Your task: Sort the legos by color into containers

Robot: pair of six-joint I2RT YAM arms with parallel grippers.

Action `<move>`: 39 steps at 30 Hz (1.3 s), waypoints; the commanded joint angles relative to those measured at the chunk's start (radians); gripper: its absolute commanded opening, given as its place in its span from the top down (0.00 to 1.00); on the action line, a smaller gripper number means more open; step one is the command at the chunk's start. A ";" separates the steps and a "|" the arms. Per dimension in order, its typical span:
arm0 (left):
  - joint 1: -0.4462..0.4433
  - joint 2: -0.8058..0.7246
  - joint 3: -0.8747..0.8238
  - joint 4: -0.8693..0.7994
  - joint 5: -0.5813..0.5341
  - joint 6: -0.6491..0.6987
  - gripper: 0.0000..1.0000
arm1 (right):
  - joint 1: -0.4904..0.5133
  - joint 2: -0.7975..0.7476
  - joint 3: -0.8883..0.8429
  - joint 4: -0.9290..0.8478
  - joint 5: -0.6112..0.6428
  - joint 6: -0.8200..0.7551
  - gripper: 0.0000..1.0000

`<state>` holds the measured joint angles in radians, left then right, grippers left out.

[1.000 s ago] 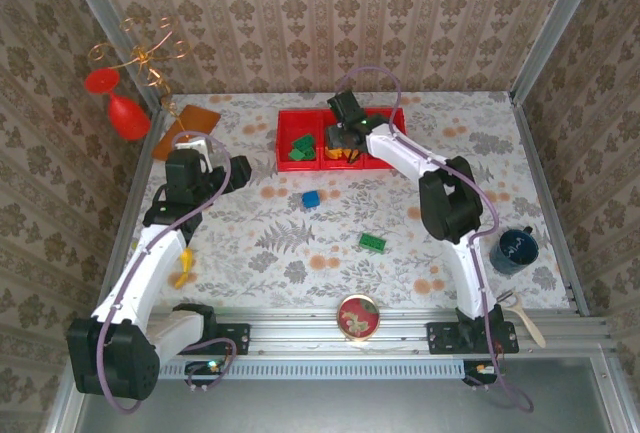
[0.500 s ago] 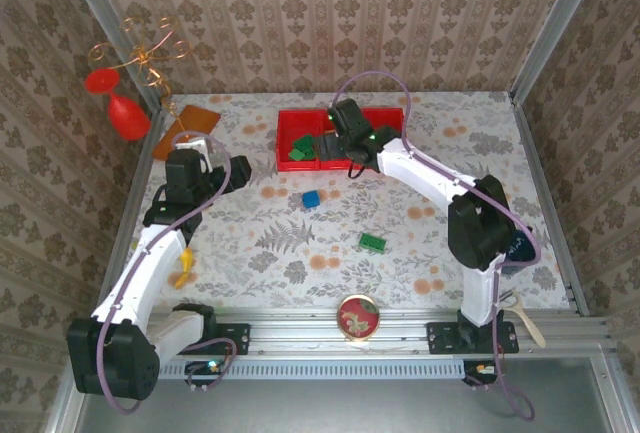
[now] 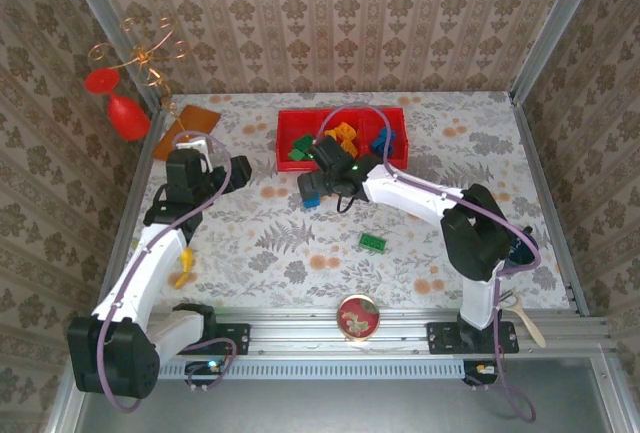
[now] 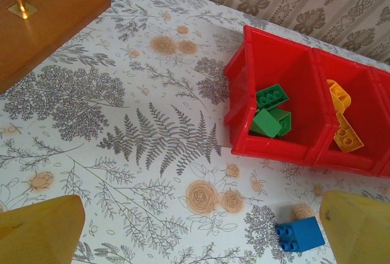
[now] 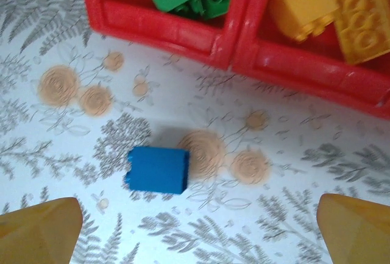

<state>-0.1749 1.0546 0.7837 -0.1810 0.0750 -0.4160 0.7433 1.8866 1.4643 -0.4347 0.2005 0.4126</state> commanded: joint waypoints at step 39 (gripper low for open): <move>0.006 0.057 0.001 0.058 0.037 -0.023 0.00 | -0.036 0.232 0.139 -0.067 -0.013 0.003 0.70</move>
<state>-0.1749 1.1007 0.7792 -0.1474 0.0883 -0.4343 0.7380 2.2024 1.6524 -0.5053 0.1513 0.4038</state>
